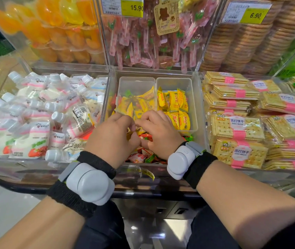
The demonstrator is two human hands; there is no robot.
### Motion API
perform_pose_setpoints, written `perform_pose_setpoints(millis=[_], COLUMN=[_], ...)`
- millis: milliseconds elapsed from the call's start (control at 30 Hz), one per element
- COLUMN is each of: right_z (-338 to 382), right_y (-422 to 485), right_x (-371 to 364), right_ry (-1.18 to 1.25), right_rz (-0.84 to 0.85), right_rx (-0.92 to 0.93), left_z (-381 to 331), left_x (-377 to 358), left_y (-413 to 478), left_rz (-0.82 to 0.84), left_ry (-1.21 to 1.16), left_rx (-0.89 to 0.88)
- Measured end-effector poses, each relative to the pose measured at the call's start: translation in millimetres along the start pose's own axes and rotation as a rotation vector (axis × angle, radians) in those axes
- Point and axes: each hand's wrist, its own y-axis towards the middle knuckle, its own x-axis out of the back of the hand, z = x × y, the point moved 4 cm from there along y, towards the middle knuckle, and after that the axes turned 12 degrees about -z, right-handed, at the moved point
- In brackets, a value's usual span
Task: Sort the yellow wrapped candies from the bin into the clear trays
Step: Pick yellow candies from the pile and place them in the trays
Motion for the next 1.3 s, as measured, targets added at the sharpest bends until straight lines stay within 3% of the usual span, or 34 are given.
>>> perform_pose_setpoints(millis=[233,433,767,1000,1300], right_z=[-10.5,-28.7,-43.0,-52.1,-60.1], right_y=[-1.9,-6.8,-7.2,-9.3,-4.2], right_x=[4.9,13.6,32.8,36.7,30.0], right_ry=[0.110,0.229,0.294,0.246,0.168], right_rz=[-0.070,-0.174,-0.461,-0.601,-0.533], right_rx=[-0.066,-0.324,-0.552,-0.653,-0.629], left_z=[-8.3,-14.5,-22.9,-33.4,-38.2], left_x=[-4.1,-25.1,-67.9,-91.4,-99.2], left_y=[11.7,23.9,26.4,20.4,17.4], left_rz=[-0.004,-0.035,0.026,0.060,0.134], left_ry=[-0.125,-0.216,-0.420,-0.375,-0.279], left_rx=[0.040,0.077,0.251,0.157,0.061])
